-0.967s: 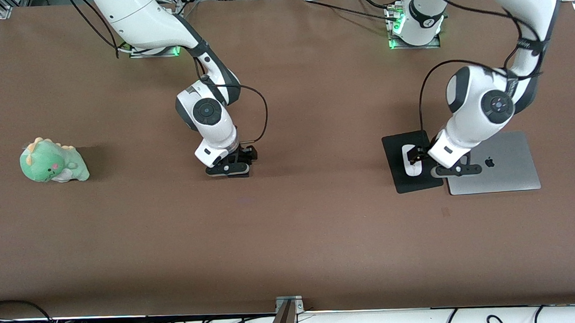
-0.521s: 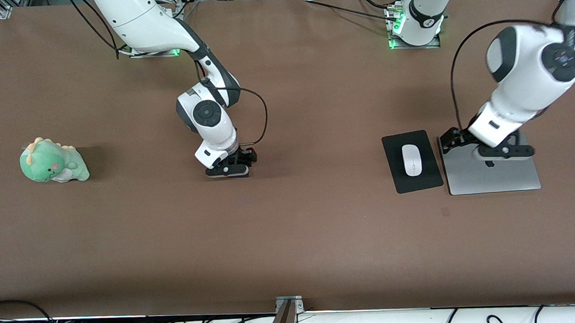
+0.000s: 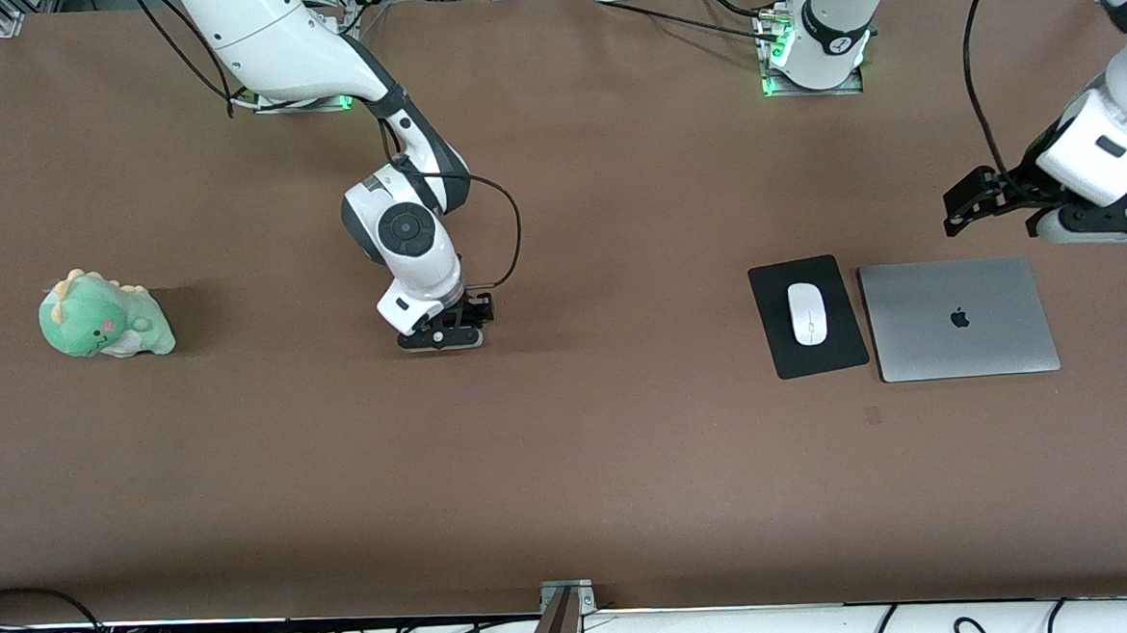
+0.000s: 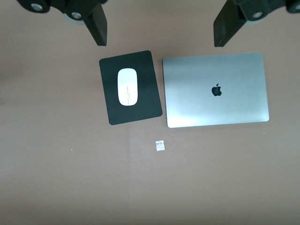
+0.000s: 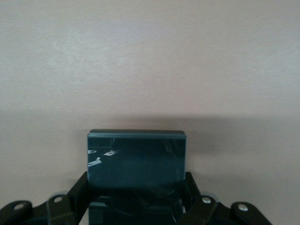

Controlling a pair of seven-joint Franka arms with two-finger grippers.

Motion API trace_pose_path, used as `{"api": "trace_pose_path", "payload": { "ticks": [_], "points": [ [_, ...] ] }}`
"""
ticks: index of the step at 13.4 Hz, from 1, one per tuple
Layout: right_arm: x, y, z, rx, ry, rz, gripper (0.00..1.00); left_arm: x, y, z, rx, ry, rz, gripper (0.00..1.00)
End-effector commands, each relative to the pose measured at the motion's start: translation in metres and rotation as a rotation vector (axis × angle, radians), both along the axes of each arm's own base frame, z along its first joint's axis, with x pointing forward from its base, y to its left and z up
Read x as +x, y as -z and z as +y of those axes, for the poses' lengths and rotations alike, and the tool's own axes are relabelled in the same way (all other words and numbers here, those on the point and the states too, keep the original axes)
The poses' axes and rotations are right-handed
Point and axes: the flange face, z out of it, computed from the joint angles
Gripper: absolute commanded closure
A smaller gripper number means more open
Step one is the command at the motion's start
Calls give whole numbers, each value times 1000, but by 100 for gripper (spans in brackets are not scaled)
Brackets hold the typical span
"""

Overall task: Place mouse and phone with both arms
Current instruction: 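Raise the open left gripper away while the right gripper lifts the phone, then carry the black phone with the right gripper toward the green plush toy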

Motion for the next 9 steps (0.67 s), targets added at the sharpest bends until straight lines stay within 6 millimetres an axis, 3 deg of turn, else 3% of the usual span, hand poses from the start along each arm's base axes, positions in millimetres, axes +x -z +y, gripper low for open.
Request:
{"api": "trace_pose_path", "payload": {
  "ticks": [1,5,7,9],
  "points": [
    [42,-46,-18,-51,-30,48,46,2,-17,-3,21,26,22,0],
    [85,-86,-101,-21,-113,81,50,-7,-36,-8,67,-52,58,0],
    [100,-91,-149,-13,-120,81,51,-9,-36,-13,68,-65,67,0],
    [108,-85,-210,-4,-120,94,51,-8,-37,-11,66,-71,63,0]
  ]
}}
